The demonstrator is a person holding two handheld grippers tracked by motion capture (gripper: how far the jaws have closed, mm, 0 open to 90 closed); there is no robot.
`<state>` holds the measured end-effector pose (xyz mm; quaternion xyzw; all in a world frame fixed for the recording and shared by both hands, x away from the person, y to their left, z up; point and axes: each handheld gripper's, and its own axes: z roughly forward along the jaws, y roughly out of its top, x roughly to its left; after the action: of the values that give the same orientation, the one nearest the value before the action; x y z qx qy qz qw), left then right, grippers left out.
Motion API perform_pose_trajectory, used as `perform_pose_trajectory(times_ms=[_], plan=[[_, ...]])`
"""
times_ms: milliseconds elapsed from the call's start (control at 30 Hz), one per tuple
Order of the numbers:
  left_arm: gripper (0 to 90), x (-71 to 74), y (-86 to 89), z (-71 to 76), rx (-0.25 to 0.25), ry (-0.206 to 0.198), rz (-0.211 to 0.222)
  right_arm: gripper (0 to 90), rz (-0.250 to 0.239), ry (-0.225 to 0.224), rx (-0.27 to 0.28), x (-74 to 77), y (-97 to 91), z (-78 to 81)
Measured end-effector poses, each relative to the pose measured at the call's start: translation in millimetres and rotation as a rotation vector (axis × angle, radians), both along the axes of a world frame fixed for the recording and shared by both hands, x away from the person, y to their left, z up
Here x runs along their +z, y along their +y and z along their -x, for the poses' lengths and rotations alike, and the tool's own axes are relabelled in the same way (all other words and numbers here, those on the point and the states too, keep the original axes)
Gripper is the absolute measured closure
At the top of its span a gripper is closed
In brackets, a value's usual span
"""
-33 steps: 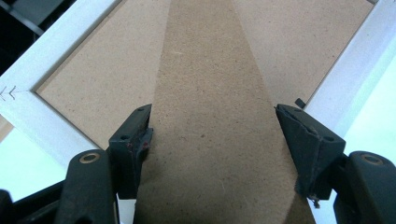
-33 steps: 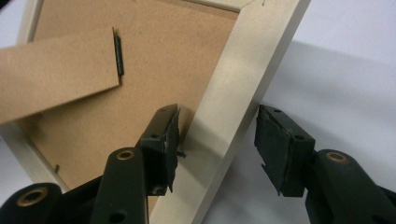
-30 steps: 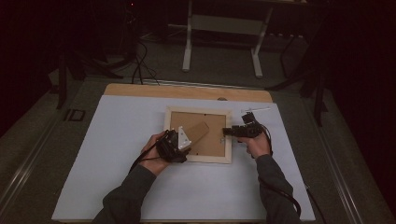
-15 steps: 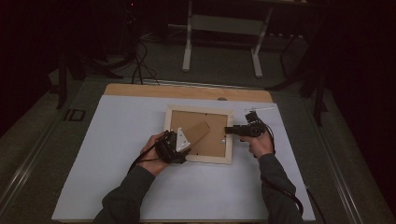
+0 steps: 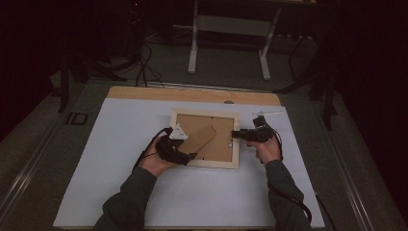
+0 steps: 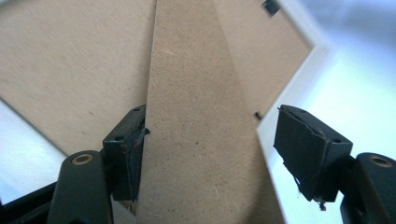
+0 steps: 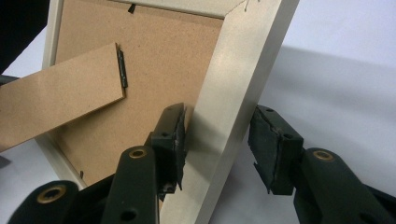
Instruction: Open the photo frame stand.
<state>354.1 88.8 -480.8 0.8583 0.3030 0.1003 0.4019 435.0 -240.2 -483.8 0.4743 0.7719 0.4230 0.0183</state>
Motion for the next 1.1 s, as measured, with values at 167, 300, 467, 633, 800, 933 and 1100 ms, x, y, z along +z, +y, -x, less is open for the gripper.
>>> perform_pose_trajectory(times_ms=[167,300,467,633,800,933,1100], plan=[[33.3,1.8,8.4,-9.9,-0.004,0.132,0.104,56.2,0.003,-0.008,0.001,0.5,0.4,0.4],[34.2,0.6,7.3,-12.9,-0.004,0.168,0.094,56.2,0.004,-0.013,-0.001,0.7,0.6,1.3],[35.0,-3.2,3.4,-15.0,-0.011,0.206,0.078,56.1,0.015,-0.021,0.004,2.9,1.0,2.9],[42.7,-3.6,0.2,-13.2,-0.016,0.185,0.02,56.0,0.022,-0.036,0.009,4.9,1.3,5.4],[47.9,-2.6,-0.2,-12.4,-0.014,0.175,-0.003,56.0,0.025,-0.049,0.007,5.6,1.8,7.5],[49.6,-0.6,-0.4,-12.0,-0.035,0.174,-0.011,56.1,0.029,-0.064,0.005,6.4,2.3,9.9],[51.3,2.2,-3.7,-11.2,-0.051,0.169,-0.033,56.2,0.037,-0.082,0.0,8.4,2.8,13.5]])
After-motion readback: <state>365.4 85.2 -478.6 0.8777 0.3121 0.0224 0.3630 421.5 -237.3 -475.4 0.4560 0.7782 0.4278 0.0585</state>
